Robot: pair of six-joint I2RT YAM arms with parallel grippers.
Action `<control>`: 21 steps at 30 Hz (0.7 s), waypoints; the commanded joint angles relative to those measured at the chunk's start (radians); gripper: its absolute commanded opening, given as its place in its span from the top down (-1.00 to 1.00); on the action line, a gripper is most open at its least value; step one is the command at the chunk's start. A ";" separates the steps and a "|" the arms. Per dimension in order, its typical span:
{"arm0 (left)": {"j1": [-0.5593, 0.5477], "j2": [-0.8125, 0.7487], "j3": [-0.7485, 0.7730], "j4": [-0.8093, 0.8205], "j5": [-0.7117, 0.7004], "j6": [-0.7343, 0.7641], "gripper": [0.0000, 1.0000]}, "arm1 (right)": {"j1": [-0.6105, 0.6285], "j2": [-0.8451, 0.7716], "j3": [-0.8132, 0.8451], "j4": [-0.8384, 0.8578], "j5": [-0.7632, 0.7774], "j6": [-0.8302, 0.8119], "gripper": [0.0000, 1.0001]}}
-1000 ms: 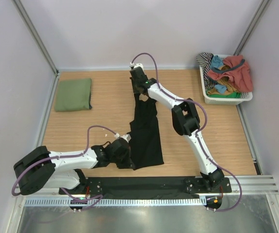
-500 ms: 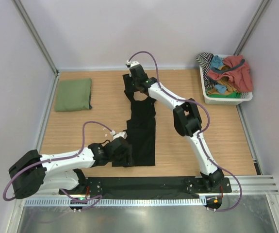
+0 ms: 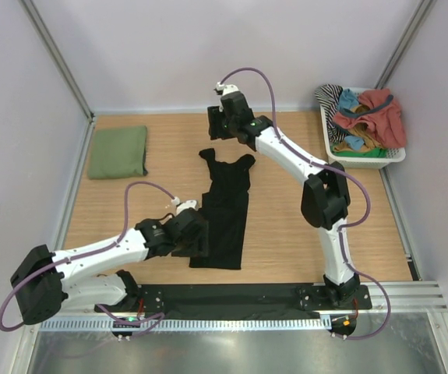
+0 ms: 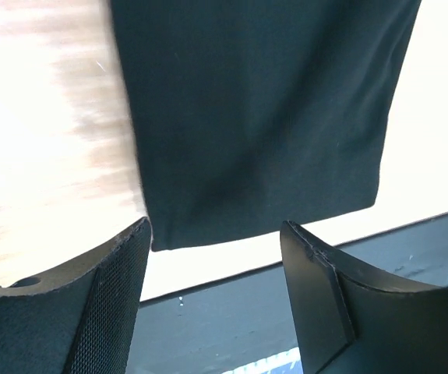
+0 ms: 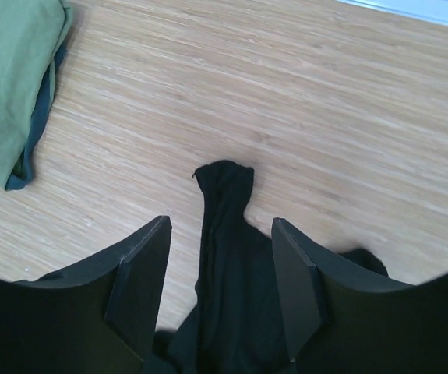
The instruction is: Fold and stack the tank tops
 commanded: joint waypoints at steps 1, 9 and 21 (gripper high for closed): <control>0.058 -0.010 0.084 -0.065 -0.041 0.058 -0.38 | -0.012 -0.112 -0.067 -0.070 0.077 0.074 -0.20; 0.325 0.132 0.244 0.011 0.073 0.217 -0.34 | -0.106 -0.295 -0.407 -0.056 0.102 0.170 -0.21; 0.552 0.663 0.684 0.209 0.197 0.210 -0.18 | -0.189 -0.158 -0.444 0.026 -0.064 0.268 -0.37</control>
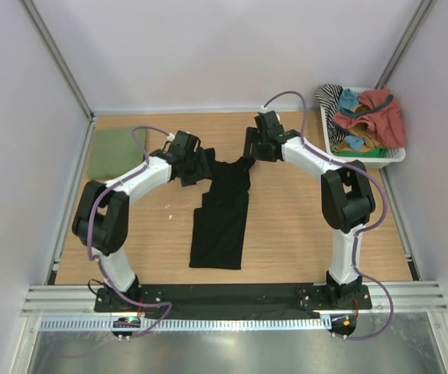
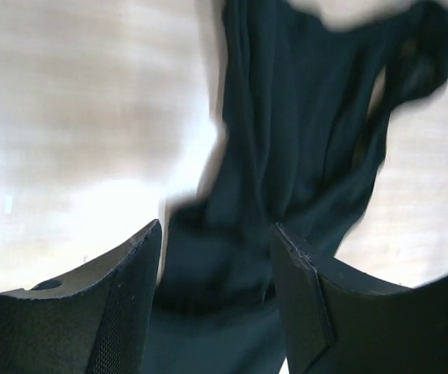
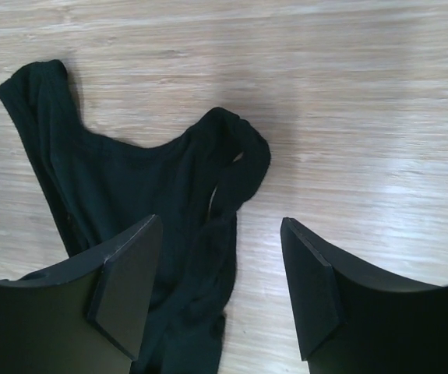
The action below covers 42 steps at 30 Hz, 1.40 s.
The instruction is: Fold and stack the tank tops
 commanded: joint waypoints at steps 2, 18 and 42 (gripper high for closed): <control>0.056 0.132 0.125 0.089 0.065 -0.015 -0.15 | -0.029 0.075 0.033 0.074 -0.109 0.075 -0.36; 0.139 0.565 0.591 0.029 0.105 -0.055 0.51 | -0.111 0.242 0.065 0.230 -0.279 0.248 0.36; 0.160 0.477 0.633 0.139 0.001 0.154 -0.59 | -0.111 0.255 0.277 0.234 -0.223 0.018 -0.29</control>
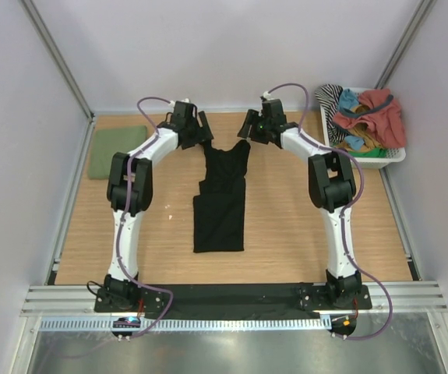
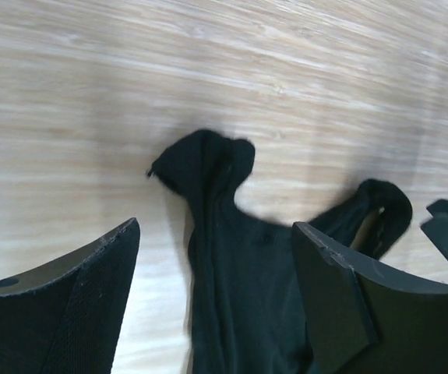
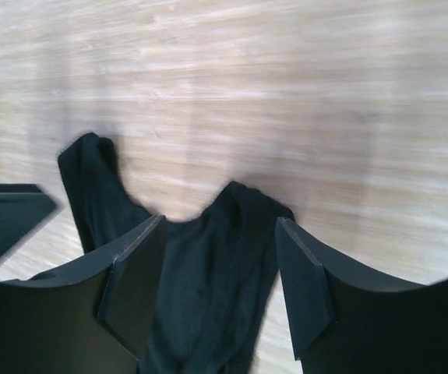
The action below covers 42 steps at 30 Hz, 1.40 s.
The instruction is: Fold and stack the tank tops
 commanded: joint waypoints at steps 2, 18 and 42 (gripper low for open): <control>-0.003 -0.189 -0.110 0.017 -0.075 0.030 -0.60 | 0.006 -0.156 -0.088 -0.032 0.047 -0.018 -0.26; -0.018 -0.700 -0.772 0.032 0.080 -0.016 -0.43 | 0.186 -0.621 -0.685 -0.115 -0.007 -0.055 -0.01; -0.072 -0.628 -0.925 0.155 0.126 0.058 -0.22 | 0.273 -0.467 -0.656 -0.082 0.019 -0.078 0.28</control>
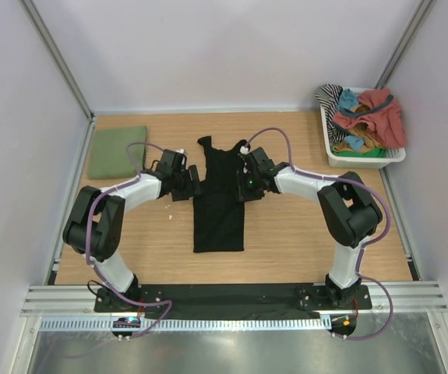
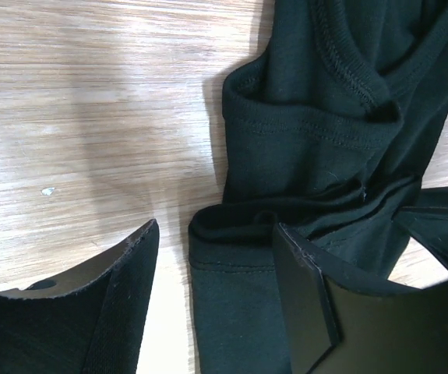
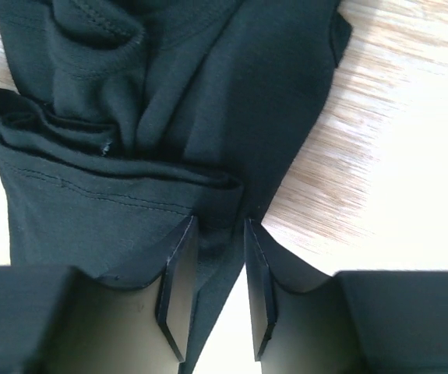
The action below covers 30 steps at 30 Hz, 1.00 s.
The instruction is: Fold and stack the tank tops
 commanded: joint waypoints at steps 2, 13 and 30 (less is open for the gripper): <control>0.000 -0.011 0.000 0.045 0.030 0.022 -0.22 | 0.010 -0.011 0.035 0.050 -0.004 -0.014 0.31; 0.000 -0.026 -0.011 0.045 0.026 0.025 -0.21 | 0.029 -0.014 0.046 0.048 0.044 -0.031 0.32; -0.001 -0.048 -0.028 0.060 0.036 0.028 -0.03 | 0.095 -0.026 0.084 -0.007 0.246 -0.086 0.16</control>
